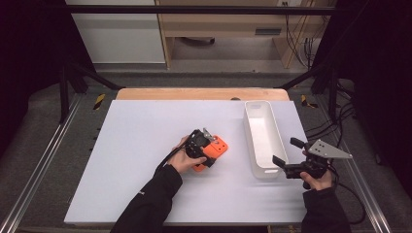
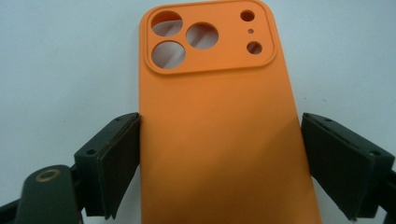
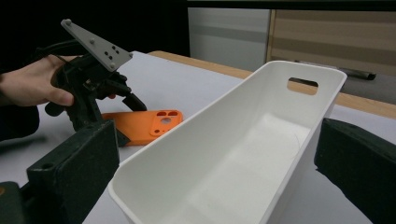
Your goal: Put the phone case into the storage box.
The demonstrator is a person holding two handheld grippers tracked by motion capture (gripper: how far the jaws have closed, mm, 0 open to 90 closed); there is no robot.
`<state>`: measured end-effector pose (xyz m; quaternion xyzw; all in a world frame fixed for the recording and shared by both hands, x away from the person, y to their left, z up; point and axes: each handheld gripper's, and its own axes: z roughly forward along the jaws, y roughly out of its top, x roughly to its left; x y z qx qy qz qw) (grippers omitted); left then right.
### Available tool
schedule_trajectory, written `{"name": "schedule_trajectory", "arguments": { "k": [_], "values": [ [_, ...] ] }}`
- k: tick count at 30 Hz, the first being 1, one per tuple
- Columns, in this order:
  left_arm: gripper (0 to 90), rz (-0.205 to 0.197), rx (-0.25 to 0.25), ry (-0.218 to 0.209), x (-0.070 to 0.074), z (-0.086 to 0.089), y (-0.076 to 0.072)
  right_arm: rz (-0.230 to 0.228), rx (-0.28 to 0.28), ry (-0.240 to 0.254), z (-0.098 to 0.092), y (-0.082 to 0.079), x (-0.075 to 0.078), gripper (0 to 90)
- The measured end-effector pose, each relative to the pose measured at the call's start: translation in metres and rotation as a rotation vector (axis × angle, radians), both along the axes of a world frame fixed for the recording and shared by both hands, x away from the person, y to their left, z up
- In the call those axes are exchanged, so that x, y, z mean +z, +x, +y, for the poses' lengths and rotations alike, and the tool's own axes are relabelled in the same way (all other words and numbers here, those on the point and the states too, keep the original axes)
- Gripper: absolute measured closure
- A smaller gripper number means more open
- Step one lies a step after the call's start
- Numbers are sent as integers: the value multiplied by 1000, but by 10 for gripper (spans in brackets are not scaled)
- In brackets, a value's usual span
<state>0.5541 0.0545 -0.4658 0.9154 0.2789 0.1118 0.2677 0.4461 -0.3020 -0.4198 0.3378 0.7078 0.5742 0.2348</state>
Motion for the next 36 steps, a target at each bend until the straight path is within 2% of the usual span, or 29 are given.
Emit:
{"name": "schedule_trajectory", "arguments": {
  "k": [5,12,28,36],
  "values": [
    [138,-1,2,-26,6,3,-1,-1,1,0,0,0,0,3],
    [139,-28,-4,-47,15,7,-5,-2,2,0,0,0,0,3],
    [139,-72,-37,-96,36,22,-21,-7,3,2,0,-1,2,3],
    [139,-89,-54,-141,45,33,-30,-7,6,0,0,-1,2,3]
  ]
}}
